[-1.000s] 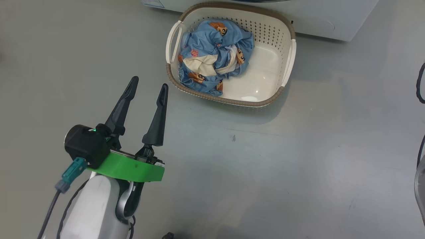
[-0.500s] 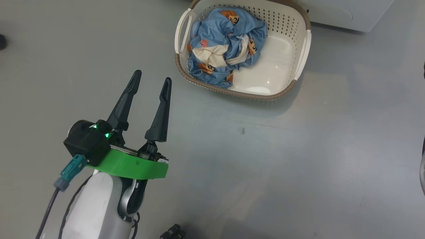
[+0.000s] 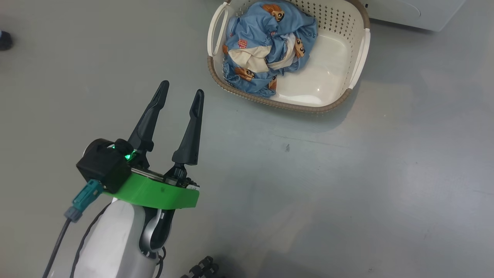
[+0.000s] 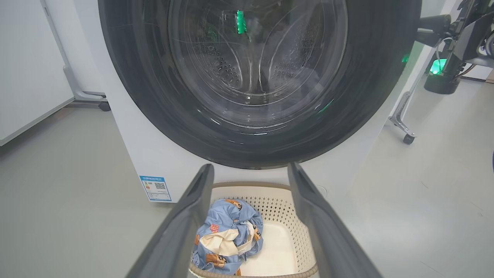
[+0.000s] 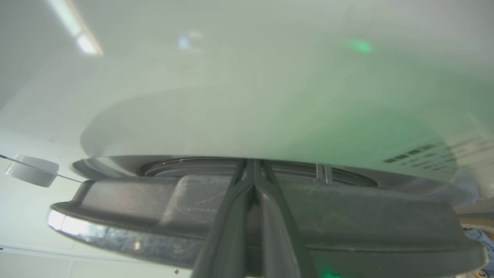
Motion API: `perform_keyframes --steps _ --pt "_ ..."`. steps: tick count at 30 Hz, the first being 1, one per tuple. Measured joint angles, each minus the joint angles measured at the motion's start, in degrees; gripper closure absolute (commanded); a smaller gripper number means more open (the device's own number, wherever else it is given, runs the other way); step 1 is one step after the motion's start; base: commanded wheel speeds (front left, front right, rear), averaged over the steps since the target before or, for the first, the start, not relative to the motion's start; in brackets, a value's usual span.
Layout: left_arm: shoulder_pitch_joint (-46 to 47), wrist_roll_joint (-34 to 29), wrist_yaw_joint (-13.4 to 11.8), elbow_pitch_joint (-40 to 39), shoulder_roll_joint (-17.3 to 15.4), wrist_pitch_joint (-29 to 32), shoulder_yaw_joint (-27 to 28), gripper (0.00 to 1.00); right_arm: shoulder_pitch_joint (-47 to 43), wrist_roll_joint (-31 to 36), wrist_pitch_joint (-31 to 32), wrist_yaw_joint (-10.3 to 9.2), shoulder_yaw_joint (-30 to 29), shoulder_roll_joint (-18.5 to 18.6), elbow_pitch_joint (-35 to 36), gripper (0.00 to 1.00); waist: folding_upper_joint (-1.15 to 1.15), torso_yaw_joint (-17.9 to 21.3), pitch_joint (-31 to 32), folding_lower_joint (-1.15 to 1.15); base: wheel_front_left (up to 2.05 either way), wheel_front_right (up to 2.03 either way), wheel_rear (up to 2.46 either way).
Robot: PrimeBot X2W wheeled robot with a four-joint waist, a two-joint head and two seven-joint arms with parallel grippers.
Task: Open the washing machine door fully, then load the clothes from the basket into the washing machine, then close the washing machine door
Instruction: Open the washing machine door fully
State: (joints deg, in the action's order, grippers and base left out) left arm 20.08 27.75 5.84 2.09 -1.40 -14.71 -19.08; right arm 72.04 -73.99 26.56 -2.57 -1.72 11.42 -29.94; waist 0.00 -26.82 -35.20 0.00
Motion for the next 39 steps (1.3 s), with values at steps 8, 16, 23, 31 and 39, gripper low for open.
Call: perform_keyframes --steps 8,16,23,31,39 --pt "0.6 0.0 -0.1 -0.7 0.0 0.0 0.2 0.00 0.3 -1.3 3.6 1.44 0.6 0.8 -0.7 1.00 0.00 -0.1 -0.3 0.00 0.00 0.00 0.00" --pt "1.1 0.0 -0.5 -1.1 0.0 0.0 0.5 0.00 0.2 -3.0 6.8 2.18 1.1 0.7 -1.7 1.00 0.00 0.3 -0.1 0.00 0.00 0.00 0.00" --pt "1.4 -0.1 -0.5 -1.2 0.0 0.0 0.9 0.00 -0.2 -3.8 9.1 3.09 1.4 0.7 -2.1 1.00 0.00 0.9 0.2 0.00 0.00 0.00 0.00" --pt "1.4 -0.8 -0.5 -1.4 0.0 0.0 1.2 0.00 -1.6 -5.5 12.6 3.71 2.1 0.5 -2.4 1.00 0.00 1.5 0.7 0.00 0.00 0.00 0.00" --pt "1.4 -1.5 -0.6 -1.4 0.0 0.0 2.2 0.00 -4.4 -7.3 15.4 5.15 2.4 -0.1 -2.4 1.00 0.00 2.1 1.6 0.00 0.00 0.00 0.00"
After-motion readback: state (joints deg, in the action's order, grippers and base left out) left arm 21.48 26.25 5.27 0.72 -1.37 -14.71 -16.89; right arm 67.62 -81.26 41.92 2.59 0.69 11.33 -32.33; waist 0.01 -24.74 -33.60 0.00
